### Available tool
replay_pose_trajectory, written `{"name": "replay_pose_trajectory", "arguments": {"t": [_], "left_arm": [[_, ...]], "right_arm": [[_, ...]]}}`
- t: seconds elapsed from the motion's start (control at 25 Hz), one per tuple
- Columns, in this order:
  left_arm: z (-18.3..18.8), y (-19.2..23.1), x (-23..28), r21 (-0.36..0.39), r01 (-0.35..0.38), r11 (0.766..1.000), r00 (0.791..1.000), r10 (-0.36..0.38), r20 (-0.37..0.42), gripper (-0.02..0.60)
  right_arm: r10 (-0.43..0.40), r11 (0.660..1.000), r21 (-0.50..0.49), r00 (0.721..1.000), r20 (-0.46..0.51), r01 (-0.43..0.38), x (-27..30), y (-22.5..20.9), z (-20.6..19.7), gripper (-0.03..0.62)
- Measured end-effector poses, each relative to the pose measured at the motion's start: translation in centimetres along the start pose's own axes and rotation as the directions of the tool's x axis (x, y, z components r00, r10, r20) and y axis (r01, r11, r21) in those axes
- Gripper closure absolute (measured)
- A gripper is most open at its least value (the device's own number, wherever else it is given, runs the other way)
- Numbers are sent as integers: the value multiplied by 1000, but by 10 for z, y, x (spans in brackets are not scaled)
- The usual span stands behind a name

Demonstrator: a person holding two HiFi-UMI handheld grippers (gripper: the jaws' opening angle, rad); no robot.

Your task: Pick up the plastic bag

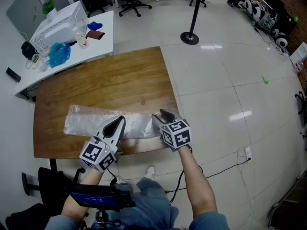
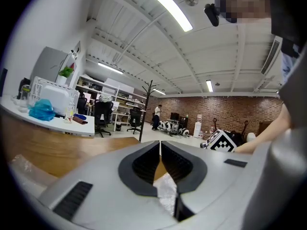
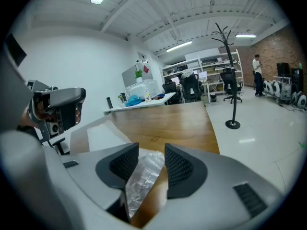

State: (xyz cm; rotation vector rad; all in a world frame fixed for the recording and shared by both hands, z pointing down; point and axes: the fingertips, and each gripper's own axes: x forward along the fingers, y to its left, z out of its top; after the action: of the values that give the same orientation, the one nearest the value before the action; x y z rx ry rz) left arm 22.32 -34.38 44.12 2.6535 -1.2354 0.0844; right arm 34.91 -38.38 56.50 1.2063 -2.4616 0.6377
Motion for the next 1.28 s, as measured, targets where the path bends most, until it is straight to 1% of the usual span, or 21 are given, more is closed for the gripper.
{"name": "replay_pose_trajectory", "arguments": {"t": [0.28, 0.48, 0.6, 0.72, 0.88, 1.08, 1.2, 1.28], "left_arm": [[1, 2, -2, -1, 1, 1000, 1000, -1, 1, 566], [-1, 3, -5, 0, -1, 1000, 1000, 1, -2, 565], [-5, 8, -9, 14, -6, 1000, 1000, 6, -14, 565], [-10, 25, -17, 38, -45, 998, 998, 46, -39, 566], [-18, 53, -31, 40, -103, 994, 993, 105, -60, 572], [-29, 74, -49, 49, -124, 991, 988, 128, -83, 571], [-38, 91, -61, 81, -136, 987, 982, 145, -118, 571], [-46, 109, -71, 115, -149, 982, 974, 165, -153, 571]], "right_arm": [[-14, 1000, 1, 1000, 13, 14, -6, -1, 5, 414], [1, 1000, -2, 999, 42, 0, -8, 10, 16, 414], [7, 1000, -12, 998, 57, -6, -6, 20, 20, 414], [20, 1000, -18, 998, 66, -18, -1, 33, 25, 414], [37, 999, -21, 996, 81, -36, 9, 56, 28, 414], [61, 998, -26, 995, 76, -59, 25, 88, 26, 416], [57, 997, -45, 996, 63, -54, 34, 101, 23, 416], [43, 998, -57, 998, 43, -40, 39, 106, 18, 416]]}}
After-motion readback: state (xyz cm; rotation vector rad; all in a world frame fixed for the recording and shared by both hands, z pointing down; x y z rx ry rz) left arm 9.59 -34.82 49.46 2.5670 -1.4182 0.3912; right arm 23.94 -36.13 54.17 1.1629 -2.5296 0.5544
